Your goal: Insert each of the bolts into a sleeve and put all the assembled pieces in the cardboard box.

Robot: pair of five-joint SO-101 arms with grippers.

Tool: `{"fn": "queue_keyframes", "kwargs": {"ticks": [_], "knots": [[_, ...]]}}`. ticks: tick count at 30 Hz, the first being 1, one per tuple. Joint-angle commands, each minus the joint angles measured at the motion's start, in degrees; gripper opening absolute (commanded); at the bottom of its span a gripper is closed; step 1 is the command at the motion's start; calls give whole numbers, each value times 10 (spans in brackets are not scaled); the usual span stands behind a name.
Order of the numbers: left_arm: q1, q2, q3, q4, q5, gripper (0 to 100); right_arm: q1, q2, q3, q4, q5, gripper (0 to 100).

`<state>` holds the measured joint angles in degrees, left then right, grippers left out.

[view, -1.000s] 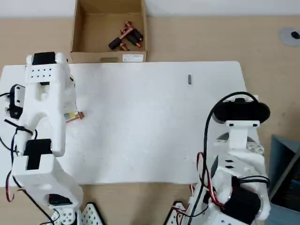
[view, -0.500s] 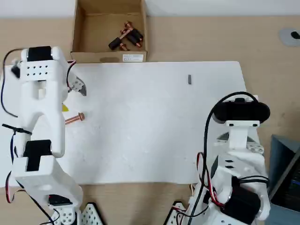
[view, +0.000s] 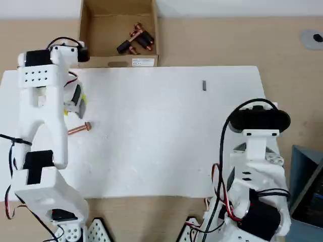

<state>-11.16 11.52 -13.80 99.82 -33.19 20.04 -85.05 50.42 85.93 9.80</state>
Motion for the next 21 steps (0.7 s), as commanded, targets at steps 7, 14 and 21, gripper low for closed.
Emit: {"fn": "queue_keyframes", "kwargs": {"ticks": [7,14,21], "knots": [[-32,-22,-27,6,-239,129,5,0,-1,-13,4,11],[-32,-22,33,6,-373,129,5,0,15,-15,4,11],[-32,-22,81,-13,-447,130,5,0,26,-21,4,10]]}}
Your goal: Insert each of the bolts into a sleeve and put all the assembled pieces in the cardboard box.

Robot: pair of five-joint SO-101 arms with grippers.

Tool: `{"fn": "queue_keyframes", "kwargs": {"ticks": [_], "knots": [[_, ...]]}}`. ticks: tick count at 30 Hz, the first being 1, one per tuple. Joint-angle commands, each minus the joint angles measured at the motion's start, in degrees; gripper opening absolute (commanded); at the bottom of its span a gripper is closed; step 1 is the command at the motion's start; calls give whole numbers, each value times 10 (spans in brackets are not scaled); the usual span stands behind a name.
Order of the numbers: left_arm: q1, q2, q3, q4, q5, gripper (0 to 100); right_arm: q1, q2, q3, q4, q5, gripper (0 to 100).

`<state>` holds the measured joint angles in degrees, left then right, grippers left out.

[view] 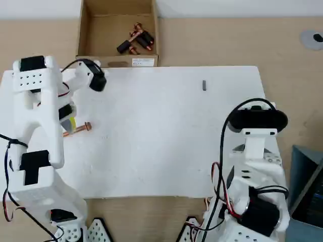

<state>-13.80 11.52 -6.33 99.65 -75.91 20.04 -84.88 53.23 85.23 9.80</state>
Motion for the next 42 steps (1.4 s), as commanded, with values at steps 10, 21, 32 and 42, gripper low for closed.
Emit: {"fn": "queue_keyframes", "kwargs": {"ticks": [10,21,32,42], "knots": [[-2,-22,66,-131,-22,226,5,-2,-2,-15,4,10],[10,-22,171,-256,-21,225,5,-2,-2,-15,4,10],[40,-22,250,-356,-20,224,5,-5,-3,-15,4,10],[40,34,217,-350,-4,60,5,-5,-3,-15,4,10]]}}
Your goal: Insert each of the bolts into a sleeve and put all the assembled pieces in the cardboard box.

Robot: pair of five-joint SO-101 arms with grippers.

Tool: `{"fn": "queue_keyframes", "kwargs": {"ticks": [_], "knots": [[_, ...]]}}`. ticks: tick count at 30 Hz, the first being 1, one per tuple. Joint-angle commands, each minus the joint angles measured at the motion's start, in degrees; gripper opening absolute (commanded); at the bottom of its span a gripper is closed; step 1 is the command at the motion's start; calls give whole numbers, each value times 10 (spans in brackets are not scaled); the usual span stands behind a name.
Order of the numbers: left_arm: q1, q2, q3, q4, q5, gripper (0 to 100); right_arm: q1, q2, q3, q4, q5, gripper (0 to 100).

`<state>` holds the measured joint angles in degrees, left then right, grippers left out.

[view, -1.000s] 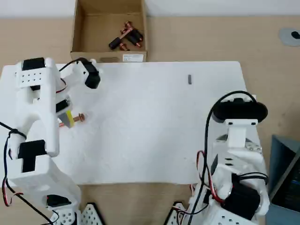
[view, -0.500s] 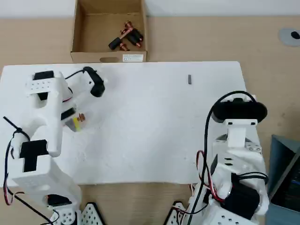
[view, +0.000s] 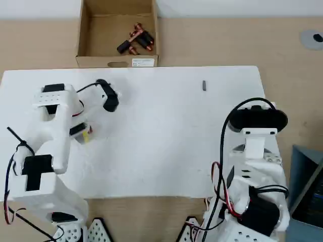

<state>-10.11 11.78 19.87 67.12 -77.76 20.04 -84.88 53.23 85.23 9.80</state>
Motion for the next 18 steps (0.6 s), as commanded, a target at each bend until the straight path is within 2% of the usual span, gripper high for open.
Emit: {"fn": "queue_keyframes", "kwargs": {"ticks": [1,4,11,18], "knots": [[4,32,-49,-18,18,49,5,-5,-3,-15,4,10],[4,32,-56,4,18,0,5,-5,-3,-15,4,10],[3,27,-77,64,18,2,5,-6,-6,-15,4,10],[4,27,-239,271,28,3,4,-6,-24,-15,4,10]]}}
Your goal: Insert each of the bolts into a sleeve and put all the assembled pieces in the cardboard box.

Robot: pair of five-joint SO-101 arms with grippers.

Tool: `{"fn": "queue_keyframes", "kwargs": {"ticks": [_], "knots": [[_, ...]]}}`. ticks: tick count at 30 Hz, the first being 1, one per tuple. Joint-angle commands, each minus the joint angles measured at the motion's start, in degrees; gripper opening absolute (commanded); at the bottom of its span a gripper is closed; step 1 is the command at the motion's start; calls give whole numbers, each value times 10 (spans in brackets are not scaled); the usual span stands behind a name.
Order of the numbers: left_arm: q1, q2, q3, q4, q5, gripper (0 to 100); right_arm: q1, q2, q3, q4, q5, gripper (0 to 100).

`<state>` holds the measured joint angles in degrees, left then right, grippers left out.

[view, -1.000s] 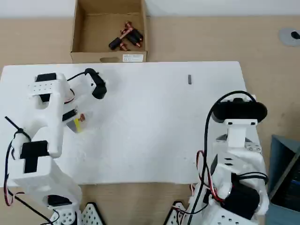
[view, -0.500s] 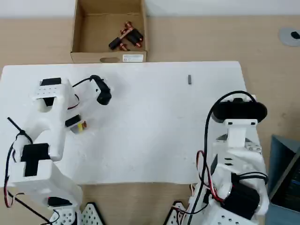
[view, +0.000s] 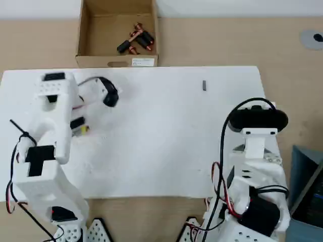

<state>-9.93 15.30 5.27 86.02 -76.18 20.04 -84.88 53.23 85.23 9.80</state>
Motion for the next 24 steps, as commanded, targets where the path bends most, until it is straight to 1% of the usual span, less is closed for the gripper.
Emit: {"fn": "queue_keyframes", "kwargs": {"ticks": [1,3,7,11,13,18,21,24], "knots": [[2,-8,-121,107,22,4,4,-5,-32,-14,4,9],[2,-8,-178,141,47,8,4,-2,-44,-11,4,9],[1,-12,-258,144,143,7,4,-6,-51,-10,4,9],[2,-79,-272,144,256,6,2,-6,-70,3,4,9],[11,-131,-272,144,308,6,-16,-7,-80,18,4,9],[42,-271,-226,144,374,6,-73,-7,-116,47,0,9],[61,-354,-164,144,400,5,-82,-7,-134,52,0,9],[76,-436,-95,143,443,5,-80,-7,-149,65,0,9]]}}
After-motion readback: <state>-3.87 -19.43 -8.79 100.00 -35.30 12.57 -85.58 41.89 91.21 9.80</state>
